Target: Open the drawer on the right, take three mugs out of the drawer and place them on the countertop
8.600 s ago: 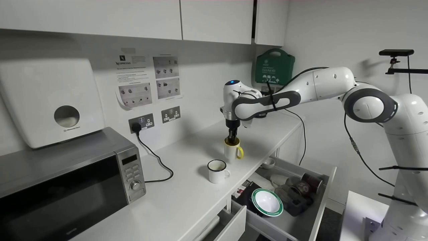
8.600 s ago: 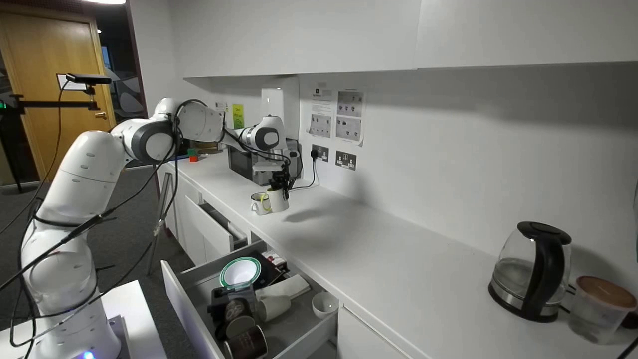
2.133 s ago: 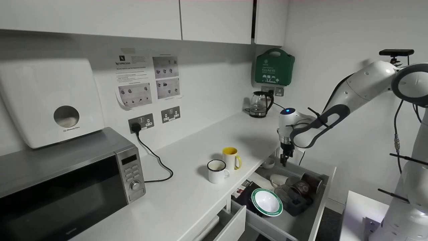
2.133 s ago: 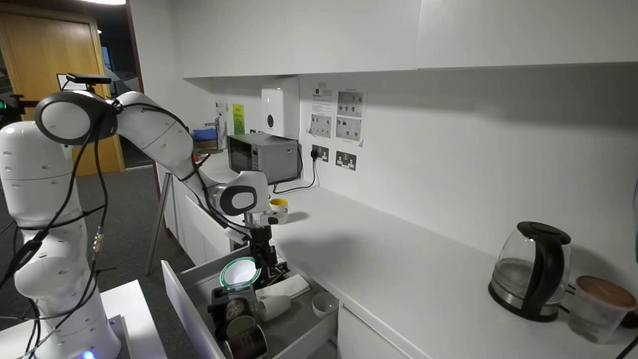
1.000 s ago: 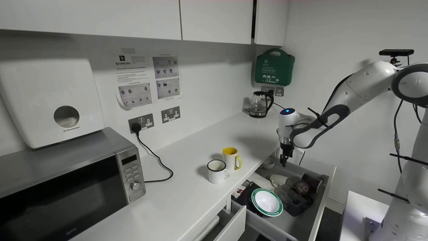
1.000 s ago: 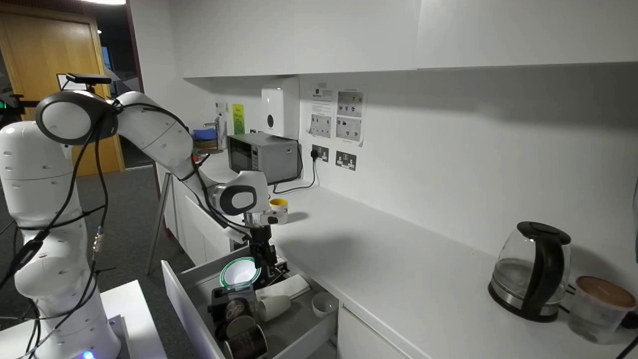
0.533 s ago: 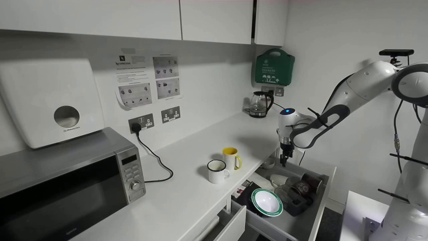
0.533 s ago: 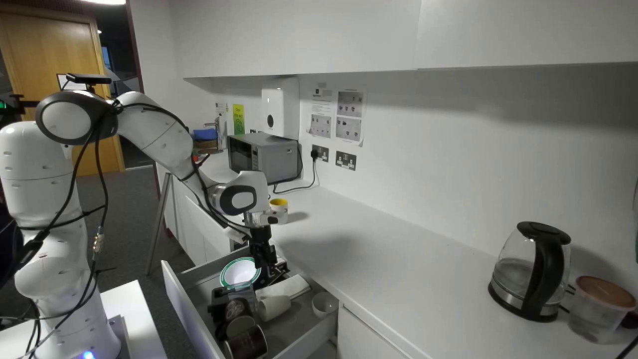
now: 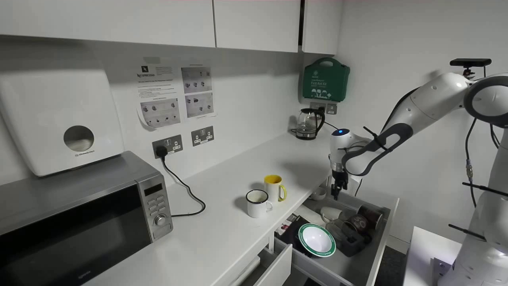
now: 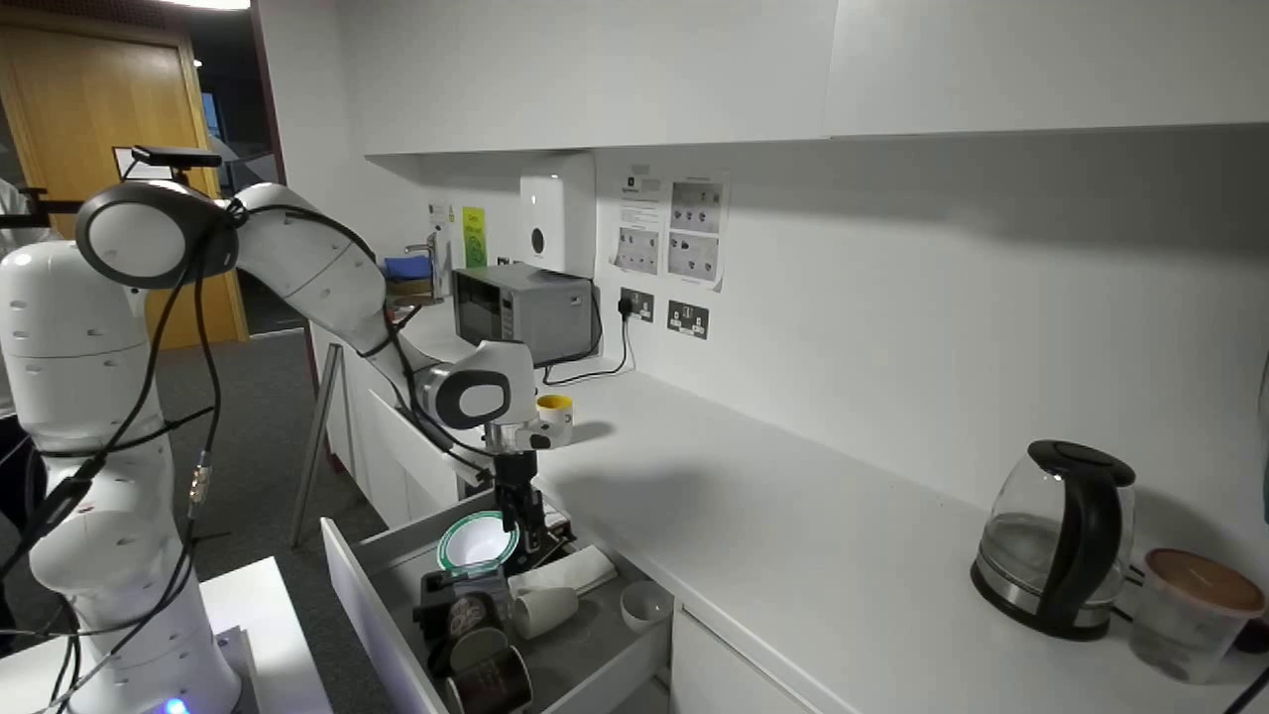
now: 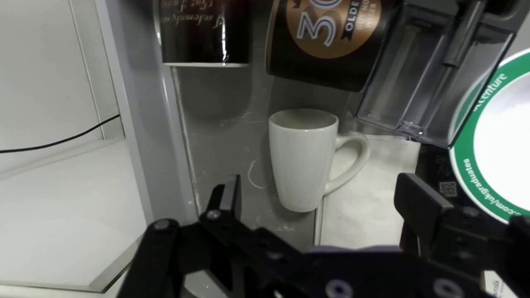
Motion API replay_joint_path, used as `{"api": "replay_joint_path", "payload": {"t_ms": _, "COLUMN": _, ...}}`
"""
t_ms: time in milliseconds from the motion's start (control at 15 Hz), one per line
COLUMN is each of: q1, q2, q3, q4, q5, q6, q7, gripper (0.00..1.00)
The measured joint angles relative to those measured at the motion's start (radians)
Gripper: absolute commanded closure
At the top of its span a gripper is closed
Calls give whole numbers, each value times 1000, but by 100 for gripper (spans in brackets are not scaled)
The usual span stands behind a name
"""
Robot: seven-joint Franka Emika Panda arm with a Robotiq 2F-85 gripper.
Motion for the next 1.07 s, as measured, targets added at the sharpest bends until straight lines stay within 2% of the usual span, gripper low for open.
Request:
{"api": "replay_joint_path", "payload": {"t_ms": 467, "q1": 14, "q2": 4, "q3": 55, "q4": 87, "q5": 309, "q6": -193, "q7": 38, "gripper": 0}}
{"api": "replay_joint_path", "payload": {"t_ms": 800, "q1": 8, "q2": 46, "q3": 45, "q4": 156, "q5": 392, "q6": -274, "q7": 125, "gripper": 0}}
{"api": "replay_joint_path", "payload": {"t_ms": 1067, "q1": -3, "q2": 119, "q3": 31, "q4": 204, "q5": 434, "q6": -286, "q7": 180, "gripper": 0}}
